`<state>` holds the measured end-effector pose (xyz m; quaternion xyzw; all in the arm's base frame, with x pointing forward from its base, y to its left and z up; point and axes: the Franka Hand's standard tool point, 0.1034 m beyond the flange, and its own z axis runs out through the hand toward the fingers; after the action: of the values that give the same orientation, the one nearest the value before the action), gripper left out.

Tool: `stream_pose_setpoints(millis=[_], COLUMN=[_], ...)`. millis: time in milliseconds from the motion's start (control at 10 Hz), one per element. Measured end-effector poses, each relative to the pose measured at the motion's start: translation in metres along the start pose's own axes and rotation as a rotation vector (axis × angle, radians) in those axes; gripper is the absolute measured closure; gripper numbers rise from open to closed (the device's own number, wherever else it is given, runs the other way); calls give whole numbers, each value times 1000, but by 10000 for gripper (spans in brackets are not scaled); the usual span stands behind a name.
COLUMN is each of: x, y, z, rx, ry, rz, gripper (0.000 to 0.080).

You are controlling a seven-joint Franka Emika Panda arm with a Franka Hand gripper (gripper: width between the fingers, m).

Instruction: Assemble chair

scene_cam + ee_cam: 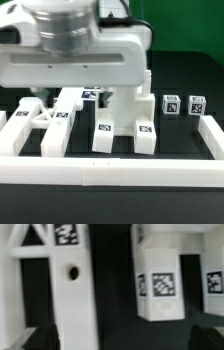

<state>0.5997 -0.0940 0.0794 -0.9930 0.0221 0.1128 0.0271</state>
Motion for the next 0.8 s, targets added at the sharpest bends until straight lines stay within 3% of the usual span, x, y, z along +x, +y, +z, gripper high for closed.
stream_pose_setpoints(millis=[300, 800], x=[3, 2], y=[8, 21], z=[1, 30], rx=[-43, -46], ry=[182, 151], rz=[16, 29], gripper=[151, 151])
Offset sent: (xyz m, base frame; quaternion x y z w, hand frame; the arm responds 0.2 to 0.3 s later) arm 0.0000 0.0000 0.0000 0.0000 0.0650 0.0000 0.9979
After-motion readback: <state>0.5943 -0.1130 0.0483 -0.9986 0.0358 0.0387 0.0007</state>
